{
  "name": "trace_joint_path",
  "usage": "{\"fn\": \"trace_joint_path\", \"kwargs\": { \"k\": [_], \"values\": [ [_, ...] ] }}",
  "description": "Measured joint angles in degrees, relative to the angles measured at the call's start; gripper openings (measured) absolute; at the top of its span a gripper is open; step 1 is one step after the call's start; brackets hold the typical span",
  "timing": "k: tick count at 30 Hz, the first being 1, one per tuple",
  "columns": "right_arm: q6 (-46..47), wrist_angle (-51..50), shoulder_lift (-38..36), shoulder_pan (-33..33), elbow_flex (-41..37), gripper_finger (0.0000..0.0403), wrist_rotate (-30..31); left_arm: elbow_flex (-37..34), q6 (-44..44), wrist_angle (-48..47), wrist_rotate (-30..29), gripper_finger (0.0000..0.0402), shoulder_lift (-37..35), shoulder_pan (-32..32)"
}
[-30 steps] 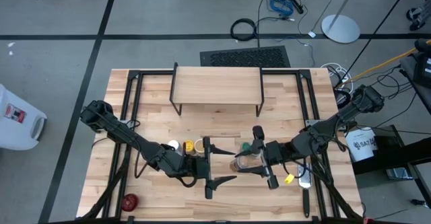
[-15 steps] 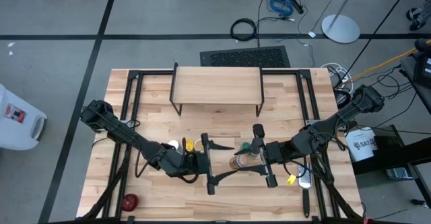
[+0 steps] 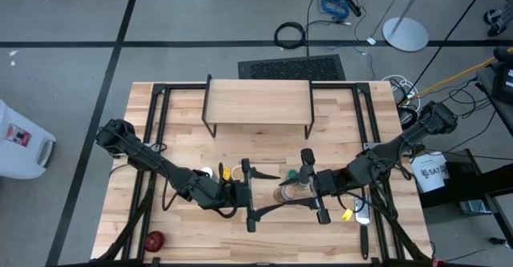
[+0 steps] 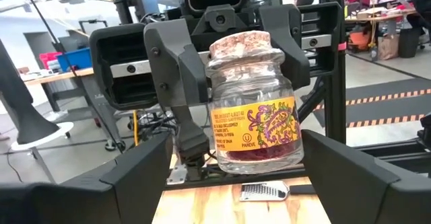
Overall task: Shelf spices
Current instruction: Put the transparent seasoning bottle on the shelf
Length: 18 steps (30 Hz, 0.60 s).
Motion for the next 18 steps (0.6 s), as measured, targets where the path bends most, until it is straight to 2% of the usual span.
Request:
{"fn": "trace_joint_path", "kwargs": {
  "k": [4, 10, 18],
  "values": [
    [-0.1, 0.0, 0.0, 0.0, 0.0, 0.0176, 0.0, 0.0, 0.0, 0.0, 0.4, 0.0316, 0.0, 0.0],
    [-0.1, 0.0, 0.0, 0.0, 0.0, 0.0176, -0.1, 0.0, 0.0, -0.1, 4.8, 0.0275, 0.0, 0.7],
    [-0.1, -0.5, 0.0, 0.0, 0.0, 0.0176, 0.0, 0.0, 1.8, -0.2, 5.5, 0.0267, 0.0, 0.7]
  ]
}}
